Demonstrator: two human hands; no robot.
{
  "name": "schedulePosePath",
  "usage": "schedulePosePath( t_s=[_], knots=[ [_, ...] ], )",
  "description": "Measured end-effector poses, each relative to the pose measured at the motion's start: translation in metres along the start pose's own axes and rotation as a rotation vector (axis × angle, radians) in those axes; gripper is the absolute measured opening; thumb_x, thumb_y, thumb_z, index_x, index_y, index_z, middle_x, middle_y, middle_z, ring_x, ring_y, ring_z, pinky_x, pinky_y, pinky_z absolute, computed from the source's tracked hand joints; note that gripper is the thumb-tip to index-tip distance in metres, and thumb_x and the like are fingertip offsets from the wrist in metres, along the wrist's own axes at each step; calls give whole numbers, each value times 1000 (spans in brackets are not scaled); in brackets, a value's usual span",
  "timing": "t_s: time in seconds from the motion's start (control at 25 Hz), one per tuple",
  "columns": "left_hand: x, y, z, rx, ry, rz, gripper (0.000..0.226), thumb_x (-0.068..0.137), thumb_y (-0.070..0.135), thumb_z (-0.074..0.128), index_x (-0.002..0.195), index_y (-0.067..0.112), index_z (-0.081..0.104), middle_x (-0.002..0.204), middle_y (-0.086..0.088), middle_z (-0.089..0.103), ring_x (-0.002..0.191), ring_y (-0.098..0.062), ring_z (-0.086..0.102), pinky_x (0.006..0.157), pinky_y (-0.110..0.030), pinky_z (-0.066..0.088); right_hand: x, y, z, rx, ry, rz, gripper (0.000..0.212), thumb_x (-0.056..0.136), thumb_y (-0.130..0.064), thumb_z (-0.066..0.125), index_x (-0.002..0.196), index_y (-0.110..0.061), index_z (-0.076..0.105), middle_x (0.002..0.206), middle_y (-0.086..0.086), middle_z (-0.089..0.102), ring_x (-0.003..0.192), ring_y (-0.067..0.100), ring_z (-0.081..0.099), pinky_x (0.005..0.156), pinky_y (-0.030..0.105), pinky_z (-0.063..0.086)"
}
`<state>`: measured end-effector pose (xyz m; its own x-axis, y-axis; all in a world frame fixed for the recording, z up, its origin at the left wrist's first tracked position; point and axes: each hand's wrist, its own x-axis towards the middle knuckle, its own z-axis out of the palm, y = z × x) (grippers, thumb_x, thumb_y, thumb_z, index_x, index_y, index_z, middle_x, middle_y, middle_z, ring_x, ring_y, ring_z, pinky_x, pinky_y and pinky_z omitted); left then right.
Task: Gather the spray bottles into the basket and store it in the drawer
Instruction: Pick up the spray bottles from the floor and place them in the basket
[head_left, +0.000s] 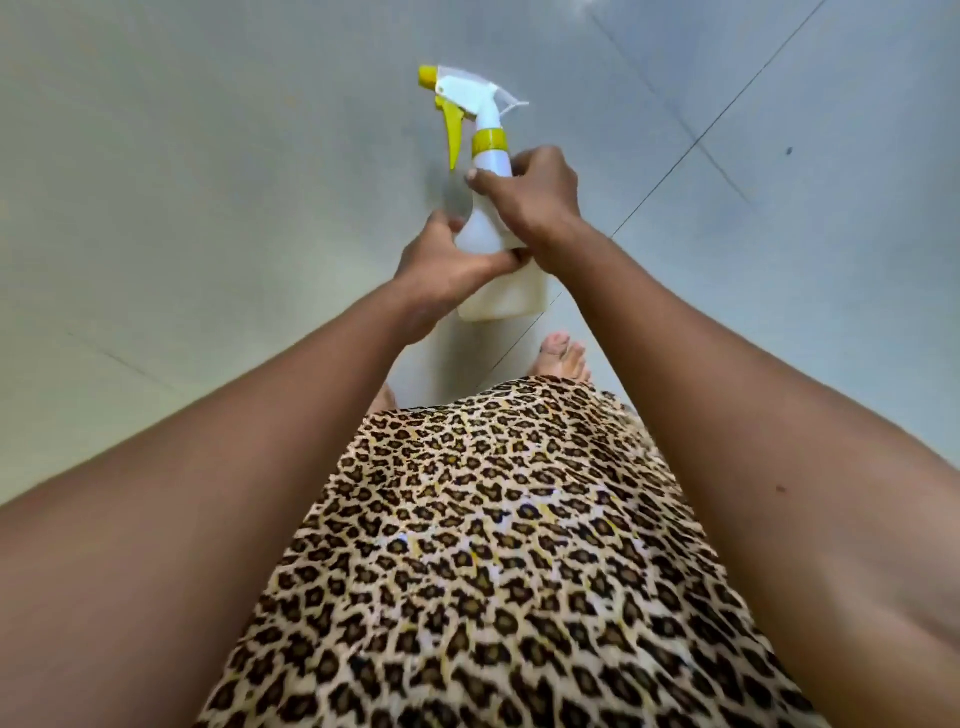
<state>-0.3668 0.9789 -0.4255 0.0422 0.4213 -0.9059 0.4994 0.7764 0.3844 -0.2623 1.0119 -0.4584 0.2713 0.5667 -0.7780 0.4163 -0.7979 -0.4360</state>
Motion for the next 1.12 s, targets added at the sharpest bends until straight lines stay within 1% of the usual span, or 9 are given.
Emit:
schedulePosePath(
  t_s=[0.12,0.4,0.6,0.76,0.8,0.88,0.92,1.0,1.12],
  knots=[
    [-54,27,-18,21,4,38,71,62,42,78,120,18,45,115,-2,59,101,-18,60,90,-37,51,-47,-28,-30,55,9,-27,31,77,-37,69,81,-6,62,80,8,61,76,23,56,64,30,42],
    [-223,107,-75,144,32,304,75,58,37,83,122,21,47,118,1,55,104,-21,59,91,-42,52,-201,-119,-130,218,60,-137,27,79,-39,67,81,-12,65,71,0,61,65,15,55,50,22,38],
    [-356,186,-115,322,-3,584,77,52,36,86,119,26,49,123,-2,57,102,-21,58,87,-42,53,-332,-186,-221,427,210,-262,23,79,-38,68,82,-16,63,67,-7,58,66,12,55,62,28,43],
    [-459,236,-119,406,-20,821,77,52,40,84,119,29,48,115,2,57,100,-19,57,80,-34,52,-438,-211,-279,644,394,-368,25,75,-38,71,90,-18,66,80,-3,69,75,13,65,72,34,55],
    [-486,246,-114,424,-14,897,76,54,44,83,120,29,48,115,3,57,102,-18,55,82,-33,50,-467,-213,-294,690,444,-388,27,73,-37,73,92,-18,67,84,-1,71,78,14,67,74,35,56],
    [-537,261,-97,434,0,1029,73,57,49,79,121,29,49,122,2,58,104,-13,52,84,-31,47,-523,-209,-322,774,548,-441,25,70,-35,77,88,-21,69,80,-6,73,76,10,68,71,28,57],
    [-562,269,-86,434,-20,1087,71,59,49,77,121,29,49,124,2,58,104,-12,51,84,-30,46,-550,-204,-336,795,604,-474,23,68,-34,78,86,-22,69,77,-8,73,73,6,68,69,25,57],
    [-605,277,-60,454,-88,1176,62,64,44,76,119,28,52,119,1,61,101,-12,55,81,-28,47,-597,-191,-356,784,683,-517,27,68,-31,79,91,-20,70,83,-4,74,76,7,69,73,27,58],
    [-672,269,-7,431,-210,1269,35,69,33,74,101,28,59,97,6,66,86,-9,61,67,-11,46,-679,-148,-380,774,843,-549,40,61,-25,83,97,-15,69,91,2,74,82,10,70,78,28,57]
  ],
)
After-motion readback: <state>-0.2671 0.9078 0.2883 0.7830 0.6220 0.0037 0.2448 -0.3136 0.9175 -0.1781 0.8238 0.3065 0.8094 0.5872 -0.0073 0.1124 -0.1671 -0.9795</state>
